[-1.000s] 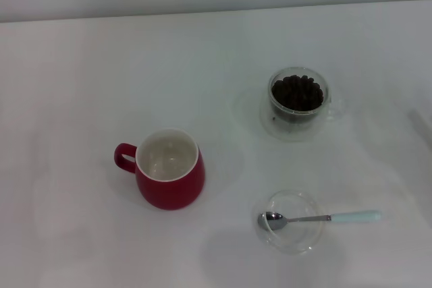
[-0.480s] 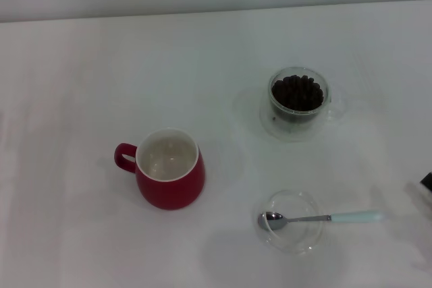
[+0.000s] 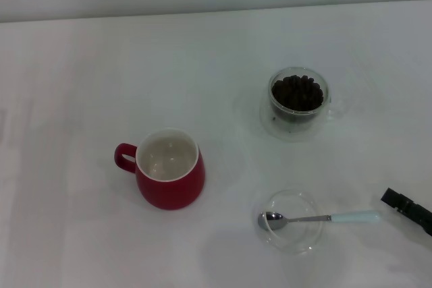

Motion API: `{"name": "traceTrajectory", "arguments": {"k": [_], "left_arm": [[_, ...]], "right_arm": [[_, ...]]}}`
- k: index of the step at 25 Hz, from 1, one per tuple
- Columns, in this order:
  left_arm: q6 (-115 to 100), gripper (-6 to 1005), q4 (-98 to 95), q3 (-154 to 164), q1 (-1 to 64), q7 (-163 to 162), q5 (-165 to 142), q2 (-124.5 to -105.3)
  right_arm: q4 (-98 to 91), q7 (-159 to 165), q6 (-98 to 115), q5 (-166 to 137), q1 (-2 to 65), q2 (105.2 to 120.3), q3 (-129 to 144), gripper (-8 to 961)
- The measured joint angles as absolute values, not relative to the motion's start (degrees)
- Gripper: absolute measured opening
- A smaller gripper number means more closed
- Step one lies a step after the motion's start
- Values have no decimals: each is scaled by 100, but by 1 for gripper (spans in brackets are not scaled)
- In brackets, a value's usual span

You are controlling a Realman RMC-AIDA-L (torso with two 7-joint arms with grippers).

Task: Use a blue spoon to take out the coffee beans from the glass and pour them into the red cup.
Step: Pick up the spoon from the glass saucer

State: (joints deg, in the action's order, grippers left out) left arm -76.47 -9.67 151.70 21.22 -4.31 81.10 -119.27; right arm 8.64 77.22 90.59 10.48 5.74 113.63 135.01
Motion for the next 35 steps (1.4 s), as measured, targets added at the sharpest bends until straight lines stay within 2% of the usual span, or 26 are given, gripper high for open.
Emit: {"name": "traceTrajectory", "arguments": {"k": [25, 30, 35], "left_arm": [[-7671, 744, -1002, 15199, 2121, -431, 8076, -11936], [-7657, 744, -1002, 15209, 2119, -431, 8077, -11936], [-7649, 745, -1002, 15207, 2096, -431, 8083, -11936]], "right_arm": [[887, 7909, 9376, 860, 773, 11319, 14037, 848], [888, 8132, 9328, 861, 874, 11296, 14260, 680], [888, 8134, 9357, 861, 887, 11284, 14264, 679]]}}
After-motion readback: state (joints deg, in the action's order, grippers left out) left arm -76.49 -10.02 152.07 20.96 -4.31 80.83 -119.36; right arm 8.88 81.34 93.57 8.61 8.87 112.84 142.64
